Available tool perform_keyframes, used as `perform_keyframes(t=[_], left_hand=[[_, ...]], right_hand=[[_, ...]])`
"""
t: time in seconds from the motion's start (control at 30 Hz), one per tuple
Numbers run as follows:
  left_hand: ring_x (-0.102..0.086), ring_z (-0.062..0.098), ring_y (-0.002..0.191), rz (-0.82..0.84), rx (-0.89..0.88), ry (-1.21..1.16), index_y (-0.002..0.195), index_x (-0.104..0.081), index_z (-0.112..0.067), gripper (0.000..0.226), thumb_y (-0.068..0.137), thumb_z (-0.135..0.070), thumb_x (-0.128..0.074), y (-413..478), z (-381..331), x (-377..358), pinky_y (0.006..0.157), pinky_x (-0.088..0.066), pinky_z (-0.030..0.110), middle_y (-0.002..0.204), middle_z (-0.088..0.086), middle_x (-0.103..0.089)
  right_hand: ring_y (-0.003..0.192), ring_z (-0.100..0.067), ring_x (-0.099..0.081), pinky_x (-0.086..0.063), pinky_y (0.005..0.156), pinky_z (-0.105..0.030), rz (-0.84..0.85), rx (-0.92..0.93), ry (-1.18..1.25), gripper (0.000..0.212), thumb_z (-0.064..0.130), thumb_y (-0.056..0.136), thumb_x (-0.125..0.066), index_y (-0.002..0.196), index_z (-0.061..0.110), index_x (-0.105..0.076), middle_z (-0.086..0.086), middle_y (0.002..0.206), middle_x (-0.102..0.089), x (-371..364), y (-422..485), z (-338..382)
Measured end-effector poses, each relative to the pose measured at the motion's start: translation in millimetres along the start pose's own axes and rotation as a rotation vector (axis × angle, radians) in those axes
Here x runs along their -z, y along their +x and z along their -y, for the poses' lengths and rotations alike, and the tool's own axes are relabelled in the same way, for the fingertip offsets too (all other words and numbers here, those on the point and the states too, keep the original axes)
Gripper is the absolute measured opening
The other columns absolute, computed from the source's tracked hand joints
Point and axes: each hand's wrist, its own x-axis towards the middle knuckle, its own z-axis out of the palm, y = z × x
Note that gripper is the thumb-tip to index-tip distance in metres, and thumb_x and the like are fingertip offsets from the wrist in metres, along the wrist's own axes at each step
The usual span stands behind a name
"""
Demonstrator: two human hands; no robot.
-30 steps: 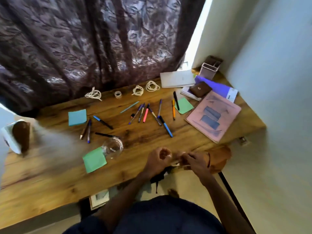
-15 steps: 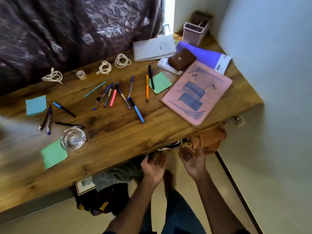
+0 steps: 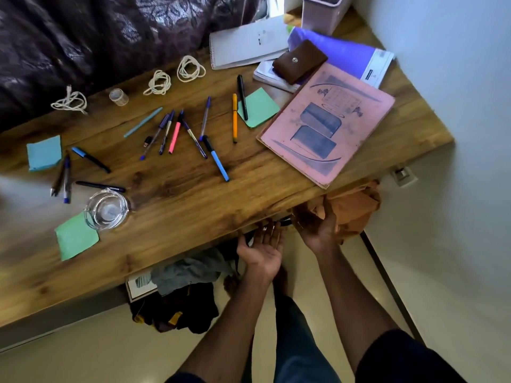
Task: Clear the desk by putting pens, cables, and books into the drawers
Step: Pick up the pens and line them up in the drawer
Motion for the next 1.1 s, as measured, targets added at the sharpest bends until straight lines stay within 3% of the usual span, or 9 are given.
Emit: perform_keyframes(t=[0.27,0.43,0.53,0.6,0.67,0.77,0.83,0.97,1.1], left_hand=[[-0.057,0.039,0.126,-0.018,0.039,-0.017,0.140,-0.050,-0.003,0.074,0.094,-0.060,-0.039,-28,19,19,0.111,-0.039,0.052,0.135,0.025,-0.059],[-0.058,0.040,0.124,-0.013,0.082,-0.042,0.135,-0.054,-0.009,0.070,0.092,-0.063,-0.039,-47,38,38,0.106,-0.042,0.055,0.133,0.023,-0.061],[-0.060,0.040,0.122,-0.023,0.128,0.062,0.131,-0.055,-0.012,0.067,0.096,-0.064,-0.032,-60,48,36,0.098,-0.048,0.053,0.131,0.023,-0.063],[-0.067,0.034,0.113,0.002,0.104,0.464,0.129,-0.057,-0.012,0.056,0.103,-0.054,-0.032,-77,54,30,0.094,-0.054,0.048,0.123,0.017,-0.070],[-0.071,0.021,0.101,0.116,-0.137,1.085,0.120,-0.063,-0.017,0.036,0.103,-0.044,-0.046,-101,56,23,0.086,-0.058,0.032,0.112,0.003,-0.074],[-0.058,0.002,0.099,0.431,-0.950,1.807,0.115,-0.061,-0.021,0.018,0.098,-0.026,-0.058,-113,44,15,0.083,-0.050,0.015,0.111,-0.009,-0.063],[-0.052,0.007,0.109,0.448,-1.272,1.980,0.120,-0.058,-0.018,0.023,0.097,-0.021,-0.055,-105,33,6,0.093,-0.046,0.018,0.118,-0.003,-0.058],[-0.051,0.023,0.124,0.204,-1.027,2.327,0.134,-0.050,-0.014,0.035,0.103,-0.030,-0.041,-89,22,14,0.108,-0.041,0.041,0.133,0.007,-0.056],[-0.060,0.021,0.107,0.241,-0.985,2.444,0.129,-0.054,-0.016,0.031,0.104,-0.020,-0.037,-93,18,44,0.096,-0.046,0.039,0.119,0.005,-0.063]], right_hand=[[0.115,-0.034,-0.061,-0.040,0.113,-0.044,-0.037,0.058,-0.061,0.078,0.052,0.082,-0.071,0.138,0.001,-0.052,-0.017,0.118,-0.066,36,-24,0],[0.128,-0.034,-0.055,-0.038,0.114,-0.045,-0.069,0.064,-0.150,0.072,0.050,0.086,-0.069,0.137,0.002,-0.053,-0.019,0.135,-0.060,66,-50,5],[0.120,-0.034,-0.062,-0.049,0.104,-0.048,-0.193,0.173,-0.345,0.059,0.048,0.091,-0.066,0.132,0.007,-0.057,-0.019,0.128,-0.064,65,-72,1],[0.099,-0.031,-0.071,-0.058,0.085,-0.045,-0.377,0.429,-0.619,0.035,0.041,0.093,-0.065,0.109,0.009,-0.069,-0.013,0.103,-0.074,57,-95,-8],[0.076,-0.024,-0.069,-0.056,0.071,-0.042,-0.468,0.785,-0.863,0.025,0.035,0.096,-0.063,0.083,0.015,-0.069,-0.005,0.079,-0.071,45,-122,-17],[0.084,-0.017,-0.064,-0.054,0.077,-0.034,-0.172,1.181,-1.325,0.017,0.033,0.097,-0.062,0.090,0.018,-0.067,0.000,0.090,-0.068,25,-134,-16],[0.104,-0.018,-0.061,-0.048,0.092,-0.033,0.007,1.246,-1.780,0.022,0.035,0.097,-0.056,0.104,0.018,-0.069,0.000,0.109,-0.067,13,-117,-5],[0.105,-0.028,-0.063,-0.036,0.102,-0.039,-0.057,0.934,-2.539,0.056,0.054,0.097,-0.033,0.095,0.014,-0.072,-0.010,0.103,-0.073,4,-95,8],[0.103,-0.030,-0.063,-0.038,0.097,-0.039,-0.025,0.934,-2.651,0.058,0.051,0.101,-0.028,0.100,0.014,-0.073,-0.013,0.105,-0.073,23,-117,8]])
